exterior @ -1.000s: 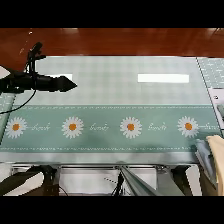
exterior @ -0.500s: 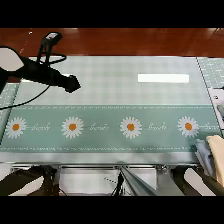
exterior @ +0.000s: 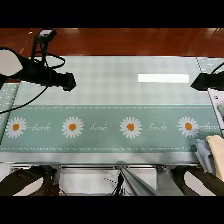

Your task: Fold the shirts.

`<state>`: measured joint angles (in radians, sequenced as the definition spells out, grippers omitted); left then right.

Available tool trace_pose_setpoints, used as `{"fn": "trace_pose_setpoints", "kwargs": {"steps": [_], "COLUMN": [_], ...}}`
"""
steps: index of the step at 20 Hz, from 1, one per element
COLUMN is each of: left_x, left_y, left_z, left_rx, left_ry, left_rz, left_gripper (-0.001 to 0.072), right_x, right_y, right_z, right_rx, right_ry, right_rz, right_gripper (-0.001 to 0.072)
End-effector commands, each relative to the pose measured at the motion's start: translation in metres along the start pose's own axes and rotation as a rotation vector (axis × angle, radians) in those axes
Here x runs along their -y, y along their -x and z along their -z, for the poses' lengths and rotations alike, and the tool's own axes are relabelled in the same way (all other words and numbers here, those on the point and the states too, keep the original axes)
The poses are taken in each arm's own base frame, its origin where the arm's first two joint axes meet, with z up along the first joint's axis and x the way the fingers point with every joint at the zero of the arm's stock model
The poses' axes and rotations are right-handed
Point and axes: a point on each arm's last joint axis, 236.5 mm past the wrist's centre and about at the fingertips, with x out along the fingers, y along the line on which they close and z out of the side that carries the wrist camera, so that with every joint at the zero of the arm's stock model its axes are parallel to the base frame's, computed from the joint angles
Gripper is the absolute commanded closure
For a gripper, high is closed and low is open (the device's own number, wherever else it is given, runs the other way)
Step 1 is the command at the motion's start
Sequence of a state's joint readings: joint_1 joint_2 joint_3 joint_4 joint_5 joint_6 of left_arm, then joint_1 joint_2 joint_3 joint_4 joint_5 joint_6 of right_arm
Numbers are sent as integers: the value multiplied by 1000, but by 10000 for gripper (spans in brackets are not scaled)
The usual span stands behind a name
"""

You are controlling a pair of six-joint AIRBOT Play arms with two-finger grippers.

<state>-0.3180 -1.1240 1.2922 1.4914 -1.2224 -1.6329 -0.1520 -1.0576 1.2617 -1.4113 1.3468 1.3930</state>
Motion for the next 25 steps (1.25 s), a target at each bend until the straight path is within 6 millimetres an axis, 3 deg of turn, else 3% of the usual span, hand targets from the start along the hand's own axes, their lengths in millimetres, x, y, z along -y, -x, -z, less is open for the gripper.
{"fn": "trace_pose_setpoints", "kwargs": {"steps": [1,6,25], "left_x": [-13,-13,-13], "left_y": [4,-3,-3], "left_z": [-9,-8,-8], "left_rx": [45,30,31], "left_ry": [49,49,49], "left_rz": [-56,-56,-56], "left_gripper": [-6,-7,-7], "right_x": [-28,-51,-49], "right_y": [-20,-28,-28], "right_z": [-8,-13,-13], "right_rx": [41,72,73], "right_ry": [42,95,95], "right_rz": [-31,-58,-53], "right_gripper": [123,120,120]}}
